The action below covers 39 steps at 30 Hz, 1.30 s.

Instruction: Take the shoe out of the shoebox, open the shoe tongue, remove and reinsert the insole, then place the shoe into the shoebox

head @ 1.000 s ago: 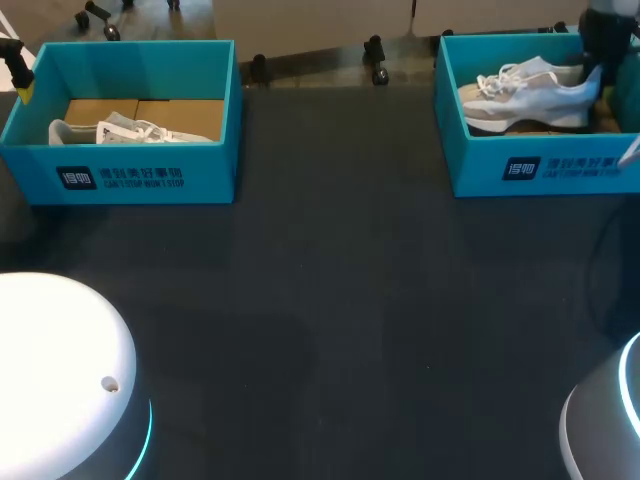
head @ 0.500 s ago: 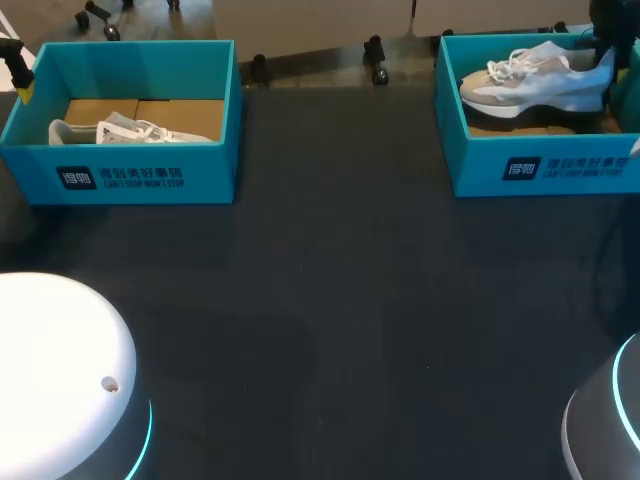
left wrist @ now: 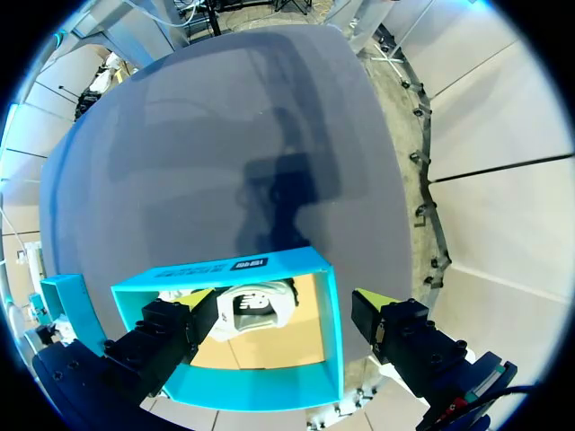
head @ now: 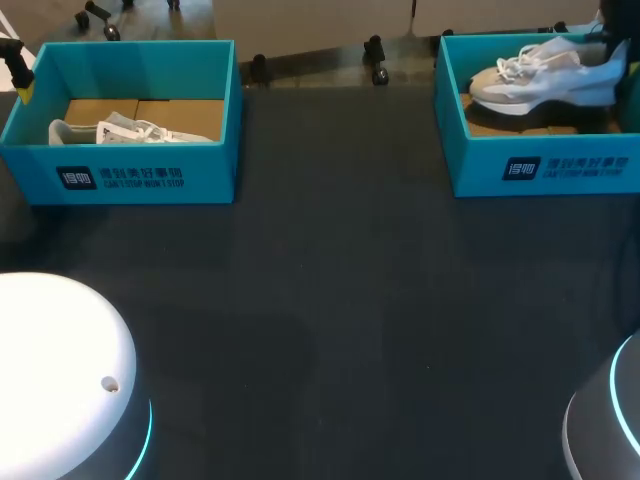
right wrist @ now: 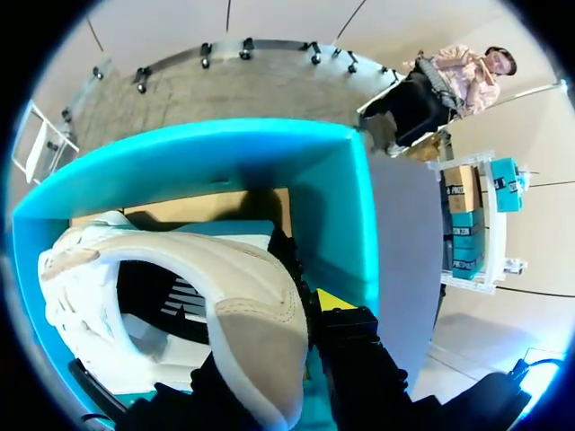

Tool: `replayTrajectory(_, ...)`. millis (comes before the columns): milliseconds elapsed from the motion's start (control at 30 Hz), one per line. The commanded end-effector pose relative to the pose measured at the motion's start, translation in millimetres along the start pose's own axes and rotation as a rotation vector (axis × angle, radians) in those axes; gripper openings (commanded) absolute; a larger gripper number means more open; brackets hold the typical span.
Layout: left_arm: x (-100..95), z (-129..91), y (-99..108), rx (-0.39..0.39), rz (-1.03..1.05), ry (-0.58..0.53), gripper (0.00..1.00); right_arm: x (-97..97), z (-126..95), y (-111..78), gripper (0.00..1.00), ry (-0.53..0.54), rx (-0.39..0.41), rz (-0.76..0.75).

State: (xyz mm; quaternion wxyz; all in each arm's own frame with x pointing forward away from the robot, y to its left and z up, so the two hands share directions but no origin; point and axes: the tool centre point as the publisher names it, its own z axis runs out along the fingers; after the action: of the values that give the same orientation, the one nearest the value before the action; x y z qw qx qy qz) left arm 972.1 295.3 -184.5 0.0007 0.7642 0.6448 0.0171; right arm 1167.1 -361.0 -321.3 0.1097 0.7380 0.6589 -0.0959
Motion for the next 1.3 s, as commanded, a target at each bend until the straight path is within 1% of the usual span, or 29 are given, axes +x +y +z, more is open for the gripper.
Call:
replayTrajectory(33, -0.1, 0, -1, -0.003, 0.001, 0.003, 1.0, -5.0, -16, -7.4, 0.0, -0.013, -0.014, 0.002)
replayTrajectory(200, -0.1, 0, -1, -0.003, 0.001, 0.003, 1.0, -16.5, -33, -5.8, 0.0, -0.038, -0.023, 0.002)
replayTrajectory(467, -0.1, 0, -1, -0.003, 0.001, 0.003, 1.0, -24.3, -62, -5.1, 0.0, -0.064, -0.027, 0.004)
replayTrajectory(633, -0.1, 0, -1, -0.003, 0.001, 0.003, 1.0, -27.5, -82, -6.2, 0.0, -0.071, -0.044, 0.018)
replayTrajectory(800, -0.1, 0, -1, -0.003, 0.001, 0.003, 1.0, -23.8, -97, -6.9, 0.0, -0.075, -0.044, 0.024)
replayTrajectory(1033, -0.1, 0, -1, -0.003, 0.001, 0.003, 1.0, -16.9, -117, -17.9, 0.0, -0.072, -0.034, 0.039)
replayTrajectory(1233, -0.1, 0, -1, -0.003, 0.001, 0.003, 1.0, -1.0, -142, -31.9, 0.0, -0.067, -0.04, 0.046)
replayTrajectory(1300, -0.1, 0, -1, -0.003, 0.001, 0.003, 1.0, 5.1, -150, -36.9, 0.0, -0.053, -0.055, 0.05)
